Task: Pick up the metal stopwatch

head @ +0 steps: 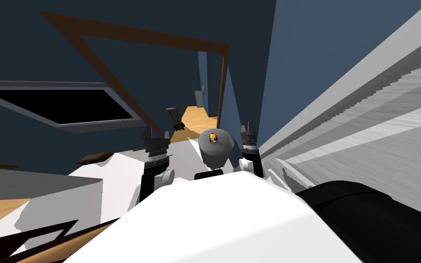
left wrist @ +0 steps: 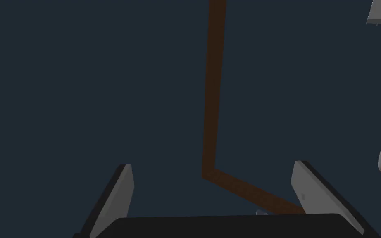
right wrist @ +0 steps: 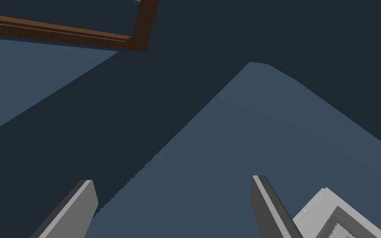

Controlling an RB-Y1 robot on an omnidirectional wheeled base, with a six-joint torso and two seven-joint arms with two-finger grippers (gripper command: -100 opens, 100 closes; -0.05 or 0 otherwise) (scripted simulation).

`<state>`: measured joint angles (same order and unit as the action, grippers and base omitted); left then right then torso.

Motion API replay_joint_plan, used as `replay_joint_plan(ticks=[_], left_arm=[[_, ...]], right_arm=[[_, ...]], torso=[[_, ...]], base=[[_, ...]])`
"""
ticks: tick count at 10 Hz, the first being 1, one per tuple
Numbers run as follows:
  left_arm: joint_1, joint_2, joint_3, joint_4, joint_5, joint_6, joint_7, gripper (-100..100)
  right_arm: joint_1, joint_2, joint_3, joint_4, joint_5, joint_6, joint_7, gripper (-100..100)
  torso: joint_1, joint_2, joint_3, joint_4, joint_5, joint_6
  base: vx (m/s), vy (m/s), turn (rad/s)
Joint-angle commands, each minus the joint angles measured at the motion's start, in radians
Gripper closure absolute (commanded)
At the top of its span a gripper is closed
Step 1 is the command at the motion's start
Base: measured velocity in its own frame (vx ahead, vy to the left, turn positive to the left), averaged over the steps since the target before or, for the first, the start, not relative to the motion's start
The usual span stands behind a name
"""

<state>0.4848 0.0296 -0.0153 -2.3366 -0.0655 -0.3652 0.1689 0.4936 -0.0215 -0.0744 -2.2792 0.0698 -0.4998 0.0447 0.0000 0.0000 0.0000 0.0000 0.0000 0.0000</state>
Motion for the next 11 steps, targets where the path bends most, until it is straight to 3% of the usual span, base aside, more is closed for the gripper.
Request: replay_joint_plan(ticks=[1,6,7,11], left_arm=[[0.0,0.0,0.0,0.0,0.0,0.0,0.0,0],[0.0,0.0,0.0,0.0,0.0,0.0,0.0,0],[0.0,0.0,0.0,0.0,0.0,0.0,0.0,0],[0.0,0.0,0.0,0.0,0.0,0.0,0.0,0]], right_arm=[[-0.006,-0.044,0.01,0.024,0.008,-0.016,0.0,-100],[-0.02,-0.153,0.054,0.133,0.041,-0.072,0.006,-100],[-0.02,-0.153,0.054,0.137,0.041,-0.072,0.006,-100],[-0.03,-0.252,0.102,0.27,0.078,-0.123,0.022,-100]], torso=[[0.0,0.0,0.0,0.0,0.0,0.0],[-0.005,0.013,0.008,0.003,-0.001,0.0],[-0.005,0.012,0.007,0.003,-0.001,0.0],[-0.006,0.007,0.004,0.002,-0.001,-0.001]], base=[[-0.09,0.003,0.247],[-0.178,-0.034,0.26],[-0.109,-0.027,0.083],[-0.113,-0.046,0.322]])
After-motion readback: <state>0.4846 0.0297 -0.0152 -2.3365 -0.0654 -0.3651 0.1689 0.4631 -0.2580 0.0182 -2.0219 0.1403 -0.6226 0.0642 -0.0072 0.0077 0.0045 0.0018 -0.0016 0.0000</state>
